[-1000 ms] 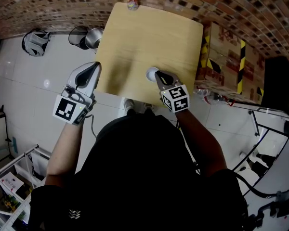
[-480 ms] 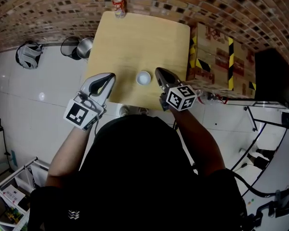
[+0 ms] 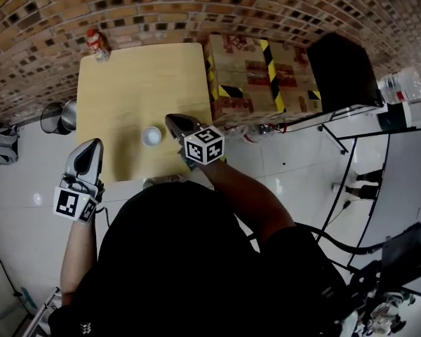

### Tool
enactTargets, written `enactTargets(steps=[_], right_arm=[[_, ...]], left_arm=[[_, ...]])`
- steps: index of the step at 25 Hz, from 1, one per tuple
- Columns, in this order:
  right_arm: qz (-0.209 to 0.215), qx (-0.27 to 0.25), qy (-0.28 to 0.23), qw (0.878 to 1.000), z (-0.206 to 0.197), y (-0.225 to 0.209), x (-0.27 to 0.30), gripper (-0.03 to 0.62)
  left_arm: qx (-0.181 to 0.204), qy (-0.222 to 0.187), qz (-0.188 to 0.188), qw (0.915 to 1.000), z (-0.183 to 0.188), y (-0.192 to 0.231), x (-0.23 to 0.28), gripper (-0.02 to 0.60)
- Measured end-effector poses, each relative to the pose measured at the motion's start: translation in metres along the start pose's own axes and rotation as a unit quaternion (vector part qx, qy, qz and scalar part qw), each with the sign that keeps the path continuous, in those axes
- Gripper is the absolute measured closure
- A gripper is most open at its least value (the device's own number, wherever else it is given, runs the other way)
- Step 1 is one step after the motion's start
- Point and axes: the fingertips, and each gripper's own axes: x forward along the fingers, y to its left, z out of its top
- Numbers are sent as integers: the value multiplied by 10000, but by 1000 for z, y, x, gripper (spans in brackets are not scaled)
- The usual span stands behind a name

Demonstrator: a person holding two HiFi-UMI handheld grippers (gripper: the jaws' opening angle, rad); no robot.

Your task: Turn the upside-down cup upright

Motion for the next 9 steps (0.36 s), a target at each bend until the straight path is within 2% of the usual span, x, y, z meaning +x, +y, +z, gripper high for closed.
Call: enactTargets(steps=[4, 9], right_arm=[[-163, -13, -38, 9999, -1, -13, 3, 592], [-319, -22, 224, 9992, -25, -19, 5, 594]], left_arm=[[51, 103, -143, 9998, 1, -4, 10, 581], [124, 183, -323, 9992, 10, -7, 20, 581]])
